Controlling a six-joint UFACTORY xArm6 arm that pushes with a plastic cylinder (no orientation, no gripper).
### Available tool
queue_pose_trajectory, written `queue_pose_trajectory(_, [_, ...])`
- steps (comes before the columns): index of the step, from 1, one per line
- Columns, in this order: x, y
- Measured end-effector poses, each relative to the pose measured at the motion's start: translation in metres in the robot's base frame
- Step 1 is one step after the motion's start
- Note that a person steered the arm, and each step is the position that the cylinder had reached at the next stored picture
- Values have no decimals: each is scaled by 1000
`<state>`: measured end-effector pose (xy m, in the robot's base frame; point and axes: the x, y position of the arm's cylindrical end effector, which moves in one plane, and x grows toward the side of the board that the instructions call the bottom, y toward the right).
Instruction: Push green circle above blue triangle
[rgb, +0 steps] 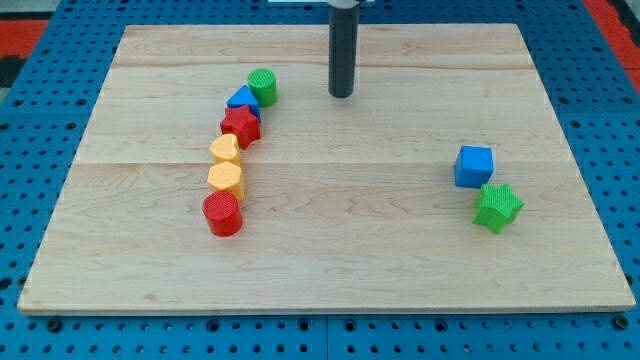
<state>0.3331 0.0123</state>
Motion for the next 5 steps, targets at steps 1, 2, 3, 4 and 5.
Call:
queue_pose_trajectory(1, [0, -38])
queue_pose_trajectory(2, [-12, -45])
queue_pose_trajectory(3, [-15, -63])
queue_pose_trajectory(4, [-15, -85])
queue_pose_trajectory(5, [-15, -73])
